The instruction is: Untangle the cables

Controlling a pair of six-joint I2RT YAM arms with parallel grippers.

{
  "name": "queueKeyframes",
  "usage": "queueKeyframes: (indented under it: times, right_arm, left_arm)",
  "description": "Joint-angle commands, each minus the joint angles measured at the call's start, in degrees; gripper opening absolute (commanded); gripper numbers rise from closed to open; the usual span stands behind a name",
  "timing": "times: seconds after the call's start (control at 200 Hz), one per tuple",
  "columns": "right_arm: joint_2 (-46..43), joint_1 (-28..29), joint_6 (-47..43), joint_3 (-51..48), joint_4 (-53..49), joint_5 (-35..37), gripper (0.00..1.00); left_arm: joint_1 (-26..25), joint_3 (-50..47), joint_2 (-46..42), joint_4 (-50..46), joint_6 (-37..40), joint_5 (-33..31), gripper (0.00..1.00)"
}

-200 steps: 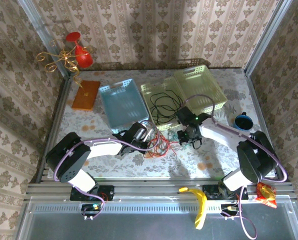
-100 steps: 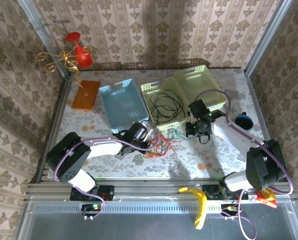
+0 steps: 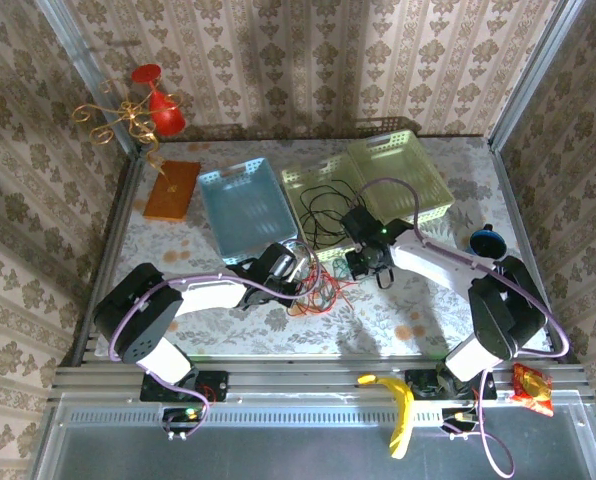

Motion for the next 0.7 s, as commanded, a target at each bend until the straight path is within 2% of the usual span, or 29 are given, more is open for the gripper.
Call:
queueKeyframes:
  times: [0.0, 0.325, 0.44, 0.55, 0.695]
  right_arm:
    - [1.24, 1.56, -2.81, 2.3, -0.88, 4.9, 0.0]
    - [4.87, 6.73, -8.29, 5.31, -4.13, 12.11, 0.0]
    - [5.27, 7.45, -6.37, 4.88, -6.6, 17.51, 0.0]
    - [2.51, 5.76, -2.03, 2.13, -7.28, 19.77, 0.0]
    - [-2.65, -0.76, 4.7, -2.17, -8.68, 17.57, 0.0]
  left_arm:
    - [-1.02, 0.42, 2.46, -4.16, 2.08, 0.18, 0.0]
    - [-1.13, 0.61, 2.56, -4.37, 2.04, -0.03, 0.0]
    - [-1.17, 0.79, 2.71, -4.7, 2.3, 0.06, 0.0]
    - [-1.2, 0.53, 2.56, -4.45, 2.2, 0.06, 0.0]
    - [-1.17, 0.58, 2.73, -4.27, 2.62, 0.02, 0.0]
